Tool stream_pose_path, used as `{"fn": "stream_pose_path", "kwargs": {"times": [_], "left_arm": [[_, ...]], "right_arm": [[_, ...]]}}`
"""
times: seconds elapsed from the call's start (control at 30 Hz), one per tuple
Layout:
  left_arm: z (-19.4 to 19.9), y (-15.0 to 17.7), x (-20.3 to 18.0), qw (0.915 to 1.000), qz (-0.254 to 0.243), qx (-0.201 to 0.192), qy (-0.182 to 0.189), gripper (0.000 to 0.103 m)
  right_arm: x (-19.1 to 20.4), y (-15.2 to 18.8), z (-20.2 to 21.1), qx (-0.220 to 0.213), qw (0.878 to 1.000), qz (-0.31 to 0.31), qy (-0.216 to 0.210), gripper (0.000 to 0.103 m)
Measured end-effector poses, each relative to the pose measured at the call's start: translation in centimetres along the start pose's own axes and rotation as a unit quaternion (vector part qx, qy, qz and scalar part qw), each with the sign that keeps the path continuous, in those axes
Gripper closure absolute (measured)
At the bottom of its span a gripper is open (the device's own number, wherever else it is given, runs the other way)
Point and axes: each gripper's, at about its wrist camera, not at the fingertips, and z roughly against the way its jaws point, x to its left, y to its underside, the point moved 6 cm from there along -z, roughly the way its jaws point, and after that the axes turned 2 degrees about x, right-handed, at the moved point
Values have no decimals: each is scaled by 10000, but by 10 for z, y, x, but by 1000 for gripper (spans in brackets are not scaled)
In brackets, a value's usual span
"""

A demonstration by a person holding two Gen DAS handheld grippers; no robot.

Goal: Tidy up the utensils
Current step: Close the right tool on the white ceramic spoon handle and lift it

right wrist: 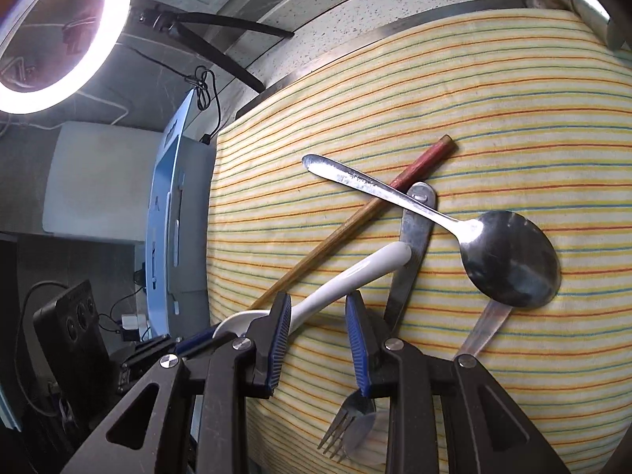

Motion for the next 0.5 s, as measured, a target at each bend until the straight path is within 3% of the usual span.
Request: {"fn": "stream_pose_path", "kwargs": {"times": [0.03,0.17,0.27,0.5], "left_arm": [[-1,0,1,9999,-43,9,-120,91],[-6,0,3,10000,22,29,-20,92],[-5,1,4,10000,68,-46,29,93],[5,10,4,9991,231,-252,241,97]], "right_arm": [[0,-1,-1,-8,10000,-6,6,77],[1,-5,-6,-15,10000,32,90,78],[1,-8,-11,-10,10000,8,94,86],[8,-5,-1,-68,10000,-13,-68,92]]}}
